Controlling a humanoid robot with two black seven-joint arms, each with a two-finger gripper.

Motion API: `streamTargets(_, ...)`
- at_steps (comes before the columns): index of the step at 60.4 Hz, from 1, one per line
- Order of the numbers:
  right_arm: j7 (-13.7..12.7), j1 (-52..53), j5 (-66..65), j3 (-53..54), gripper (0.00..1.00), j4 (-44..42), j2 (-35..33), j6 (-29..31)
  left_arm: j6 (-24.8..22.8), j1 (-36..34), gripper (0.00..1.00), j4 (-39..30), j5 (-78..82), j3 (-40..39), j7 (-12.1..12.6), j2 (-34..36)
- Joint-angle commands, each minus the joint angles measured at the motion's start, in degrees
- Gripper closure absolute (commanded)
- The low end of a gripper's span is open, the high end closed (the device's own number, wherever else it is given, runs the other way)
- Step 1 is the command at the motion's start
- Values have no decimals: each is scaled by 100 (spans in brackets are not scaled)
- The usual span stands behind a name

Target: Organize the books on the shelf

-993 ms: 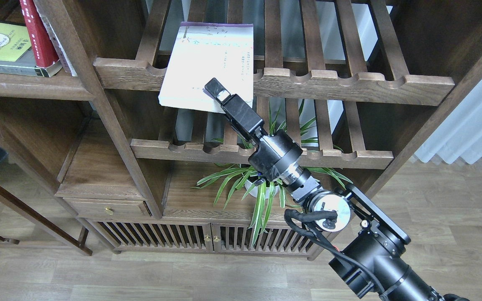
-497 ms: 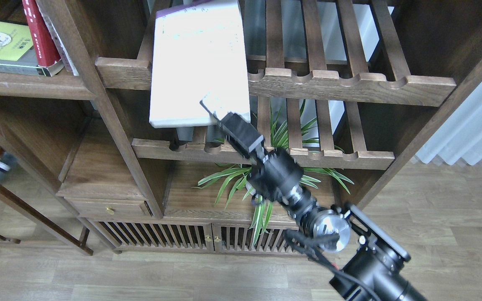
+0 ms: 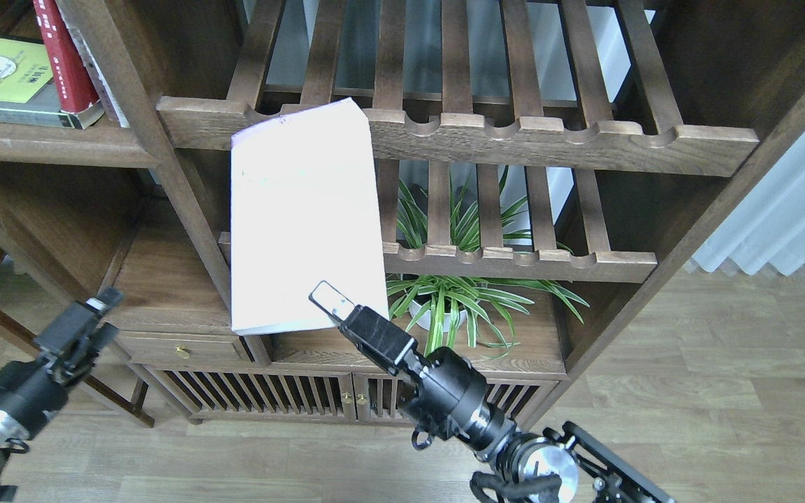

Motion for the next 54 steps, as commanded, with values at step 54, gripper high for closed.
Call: streamTargets(54,-89,-324,4,-741,98,-235,-114,-2,0,-101,5,-733,-3,1150,-235,-1336)
